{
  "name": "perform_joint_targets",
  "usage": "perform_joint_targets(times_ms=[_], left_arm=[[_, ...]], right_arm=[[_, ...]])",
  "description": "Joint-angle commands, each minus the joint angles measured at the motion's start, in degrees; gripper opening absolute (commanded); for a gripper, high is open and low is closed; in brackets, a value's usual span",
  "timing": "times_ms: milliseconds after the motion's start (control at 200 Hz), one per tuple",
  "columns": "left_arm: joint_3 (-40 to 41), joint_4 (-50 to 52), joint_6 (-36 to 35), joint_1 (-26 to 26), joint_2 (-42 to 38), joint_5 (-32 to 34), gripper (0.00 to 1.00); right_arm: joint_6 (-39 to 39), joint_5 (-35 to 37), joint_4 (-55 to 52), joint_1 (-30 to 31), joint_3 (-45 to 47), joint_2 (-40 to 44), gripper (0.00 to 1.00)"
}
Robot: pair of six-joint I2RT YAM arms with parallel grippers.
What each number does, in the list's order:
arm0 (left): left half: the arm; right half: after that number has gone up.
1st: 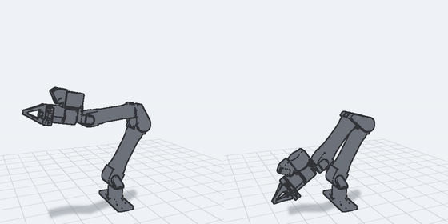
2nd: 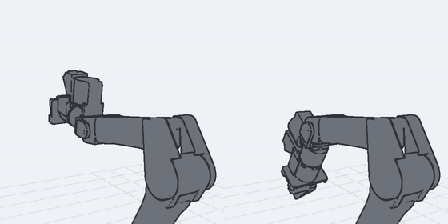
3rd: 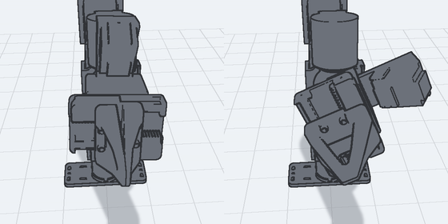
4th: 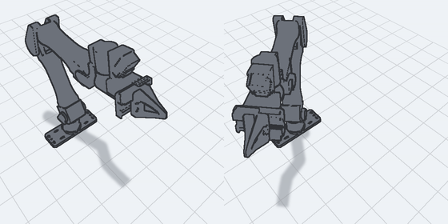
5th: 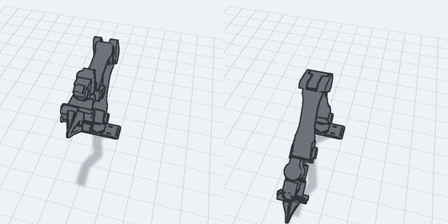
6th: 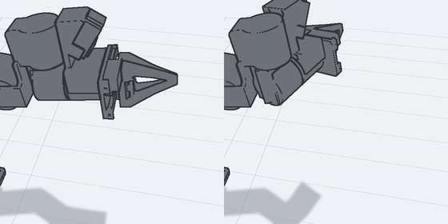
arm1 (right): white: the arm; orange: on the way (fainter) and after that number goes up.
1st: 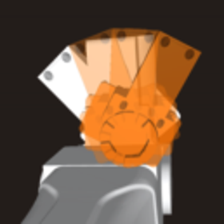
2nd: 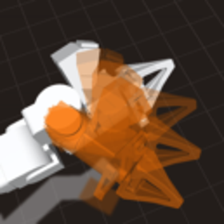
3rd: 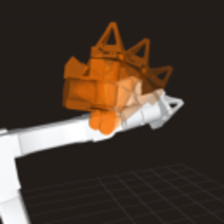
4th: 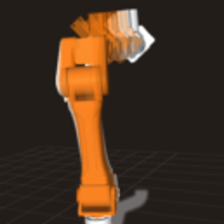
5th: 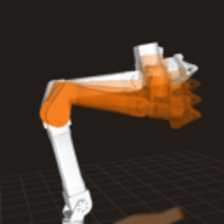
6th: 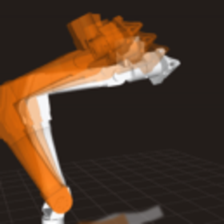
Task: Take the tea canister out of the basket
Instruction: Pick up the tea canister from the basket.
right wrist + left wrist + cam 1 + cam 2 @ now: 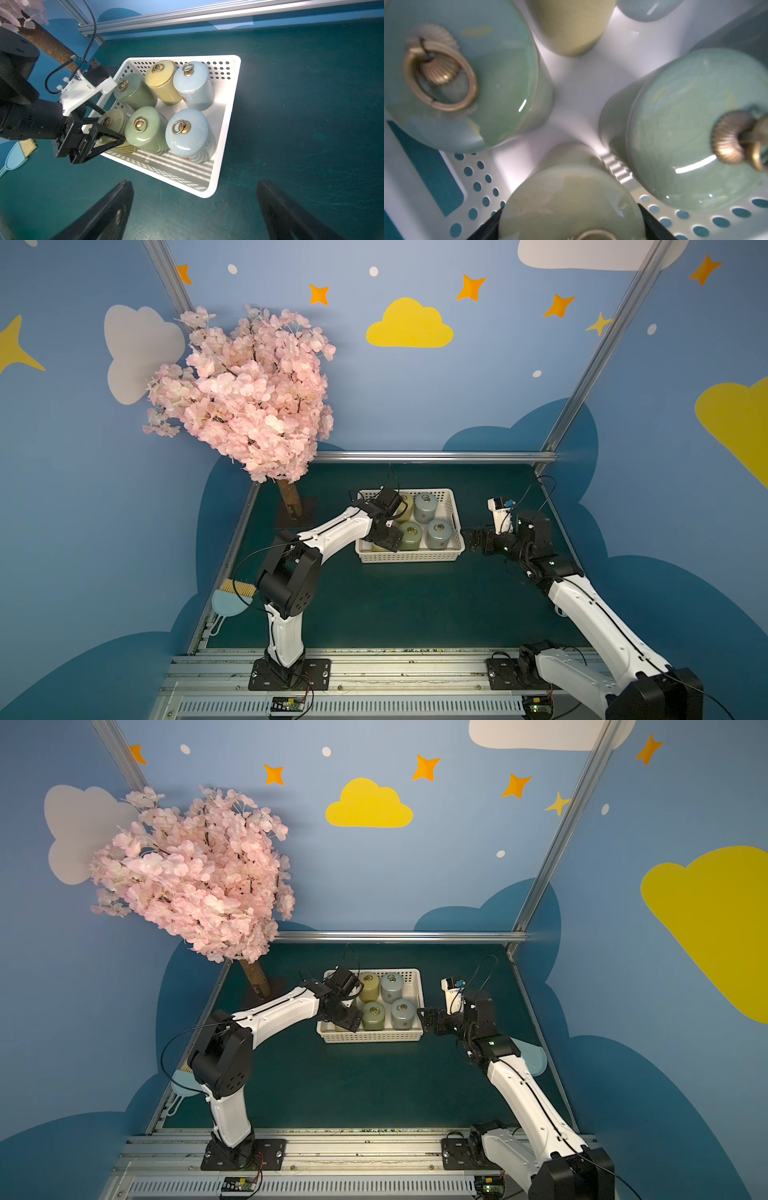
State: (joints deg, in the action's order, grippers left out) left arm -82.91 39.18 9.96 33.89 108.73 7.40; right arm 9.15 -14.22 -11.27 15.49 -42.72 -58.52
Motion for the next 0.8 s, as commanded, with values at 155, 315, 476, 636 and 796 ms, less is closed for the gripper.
perform_joint_targets(times_ms=[155, 315, 476, 636, 796], left_arm=[[-1.3, 1.02, -1.0, 0.06, 1.05, -0.08, 0.76], [-1.3, 1.08, -0.9, 0.08, 0.71, -0.14, 0.67], [-1.63, 1.32, -0.56, 0.1, -0.26, 0.14, 0.61], [-2.63, 2.21, -0.72, 0.08, -2.16, 0.64, 0.54], [-3.81, 3.3, -1.17, 0.09, -4.51, 0.76, 0.51]], right_arm=[[0.17, -0.37, 1.44, 0.29, 0.09, 0.55, 0.98], [0.17, -0.11, 1.37, 0.33, 0.05, 0.69, 0.98], [0.24, -0.06, 1.27, 0.33, 0.06, 0.65, 0.98], [0.25, 0.06, 1.37, 0.33, 0.01, 0.52, 0.98], [0.25, 0.16, 1.25, 0.37, 0.09, 0.6, 0.98]])
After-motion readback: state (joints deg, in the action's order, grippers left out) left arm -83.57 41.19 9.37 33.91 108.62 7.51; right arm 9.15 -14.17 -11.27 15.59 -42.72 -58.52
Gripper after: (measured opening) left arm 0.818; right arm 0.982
